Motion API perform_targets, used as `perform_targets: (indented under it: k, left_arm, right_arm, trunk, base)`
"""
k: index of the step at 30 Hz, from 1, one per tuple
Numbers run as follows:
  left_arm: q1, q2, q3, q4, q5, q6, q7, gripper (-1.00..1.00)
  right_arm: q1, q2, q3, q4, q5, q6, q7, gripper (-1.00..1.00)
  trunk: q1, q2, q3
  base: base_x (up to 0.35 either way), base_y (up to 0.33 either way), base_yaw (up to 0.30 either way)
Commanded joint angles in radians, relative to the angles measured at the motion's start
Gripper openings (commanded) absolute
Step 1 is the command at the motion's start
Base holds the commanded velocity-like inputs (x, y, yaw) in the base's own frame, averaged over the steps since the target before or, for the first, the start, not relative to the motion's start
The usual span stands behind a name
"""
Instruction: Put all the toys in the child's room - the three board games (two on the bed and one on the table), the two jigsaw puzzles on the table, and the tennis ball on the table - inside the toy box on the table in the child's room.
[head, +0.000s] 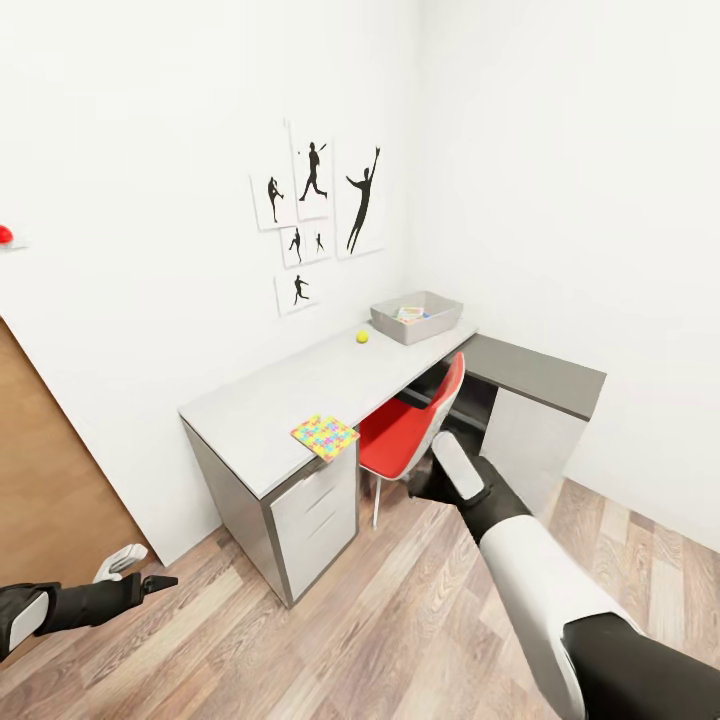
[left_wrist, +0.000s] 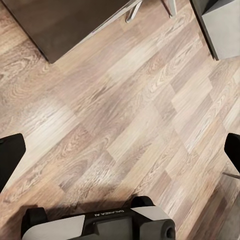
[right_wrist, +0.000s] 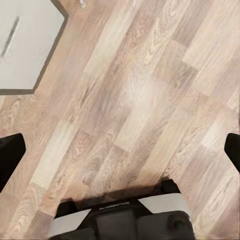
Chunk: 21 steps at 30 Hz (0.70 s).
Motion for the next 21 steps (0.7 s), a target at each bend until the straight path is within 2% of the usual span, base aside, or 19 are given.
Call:
perform_targets:
  k: [1, 3, 5, 6, 8, 11, 12, 14, 16, 18, 21]
  left_arm:
    - [-0.001, 0.001, -0.008, -0.001, 0.010, 0.008, -0.002, 1.00]
    - [-0.001, 0.001, -0.008, 0.000, 0.010, 0.008, -0.002, 1.00]
    - [-0.001, 0.001, -0.008, 0.000, 0.009, 0.008, -0.002, 1.00]
    - [-0.001, 0.000, -0.008, 0.000, 0.009, 0.008, -0.002, 1.00]
    - [-0.001, -0.001, -0.007, 0.000, 0.009, 0.008, -0.002, 1.00]
    - [-0.001, -0.002, -0.007, 0.000, 0.009, 0.008, -0.003, 1.00]
    - [-0.001, -0.003, -0.008, 0.000, 0.009, 0.008, -0.003, 1.00]
    - [-0.001, -0.008, -0.007, 0.001, 0.009, 0.008, -0.003, 1.00]
    - [0.002, -0.020, -0.007, 0.001, 0.008, 0.007, -0.003, 1.00]
    - [0.013, -0.034, -0.006, 0.000, 0.005, 0.007, -0.003, 1.00]
    - [0.022, -0.051, -0.006, 0.000, 0.005, 0.005, -0.004, 1.00]
  right_arm:
    - [0.017, 0.003, 0.003, 0.039, -0.008, -0.014, -0.007, 1.00]
    - [0.043, 0.009, 0.004, 0.105, -0.005, -0.071, 0.005, 1.00]
    - [0.077, 0.012, 0.012, 0.203, 0.000, -0.185, 0.041, 1.00]
    - [0.083, 0.013, 0.020, 0.230, 0.003, -0.214, 0.055, 1.00]
    - [0.097, 0.011, 0.094, 0.331, 0.029, -0.332, 0.130, 1.00]
    - [0.106, 0.012, 0.249, 0.451, 0.094, -0.558, 0.295, 1.00]
    - [0.108, 0.013, 0.287, 0.491, 0.109, -0.635, 0.352, 1.00]
    - [0.117, 0.014, 0.324, 0.551, 0.123, -0.737, 0.424, 1.00]
    - [0.131, 0.014, 0.347, 0.617, 0.132, -0.842, 0.485, 1.00]
    - [0.154, 0.013, 0.357, 0.646, 0.136, -0.920, 0.514, 1.00]
    - [0.192, 0.010, 0.362, 0.660, 0.139, -0.973, 0.528, 1.00]
  trunk:
    - [0.001, -0.002, -0.002]
    - [0.001, -0.002, -0.002]
    - [0.001, -0.002, -0.002]
    - [0.001, -0.002, -0.002]
    - [0.001, -0.002, -0.002]
    - [0.001, -0.002, -0.004]
    - [0.001, -0.002, -0.004]
    - [0.001, -0.002, -0.005]
    - [0.001, -0.002, -0.005]
    - [0.001, -0.002, -0.005]
    - [0.001, -0.002, -0.005]
  base:
    - [0.000, 0.000, 0.000]
    - [0.000, 0.000, 0.000]
    - [0.000, 0.000, 0.000]
    - [0.000, 0.000, 0.000]
    - [0.000, 0.000, 0.000]
    - [0.000, 0.000, 0.000]
    - [0.000, 0.000, 0.000]
    - [0.000, 0.000, 0.000]
    - [0.000, 0.000, 0.000]
    - [0.000, 0.000, 0.000]
    - [0.000, 0.000, 0.000]
